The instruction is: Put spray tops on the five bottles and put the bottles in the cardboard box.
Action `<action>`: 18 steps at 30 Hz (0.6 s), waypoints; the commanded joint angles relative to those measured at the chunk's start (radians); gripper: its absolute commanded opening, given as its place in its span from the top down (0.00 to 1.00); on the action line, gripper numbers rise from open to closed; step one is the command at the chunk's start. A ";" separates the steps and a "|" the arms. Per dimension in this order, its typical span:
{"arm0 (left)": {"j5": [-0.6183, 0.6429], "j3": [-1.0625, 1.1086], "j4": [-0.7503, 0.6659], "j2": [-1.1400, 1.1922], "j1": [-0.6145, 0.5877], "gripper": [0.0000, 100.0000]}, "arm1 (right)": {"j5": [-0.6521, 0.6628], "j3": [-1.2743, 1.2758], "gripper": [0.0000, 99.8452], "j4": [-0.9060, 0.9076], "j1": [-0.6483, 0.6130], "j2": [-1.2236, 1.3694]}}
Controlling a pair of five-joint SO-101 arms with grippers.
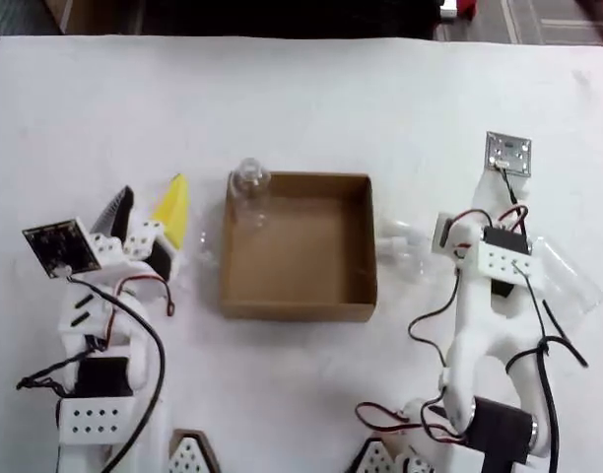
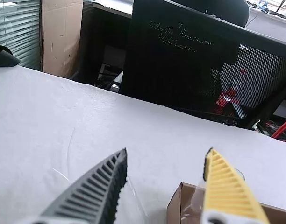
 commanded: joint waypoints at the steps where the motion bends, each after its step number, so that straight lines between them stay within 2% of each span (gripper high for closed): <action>1: -0.011 -0.018 -0.028 -0.001 0.013 0.75 | -0.009 -0.006 0.90 -0.018 0.002 -0.031; 15: -0.011 -0.018 -0.028 -0.001 0.013 0.75 | -0.009 -0.006 0.90 -0.018 0.002 -0.030; 18: -0.011 -0.018 -0.028 -0.001 0.013 0.75 | -0.009 0.028 0.90 -0.068 0.002 -0.031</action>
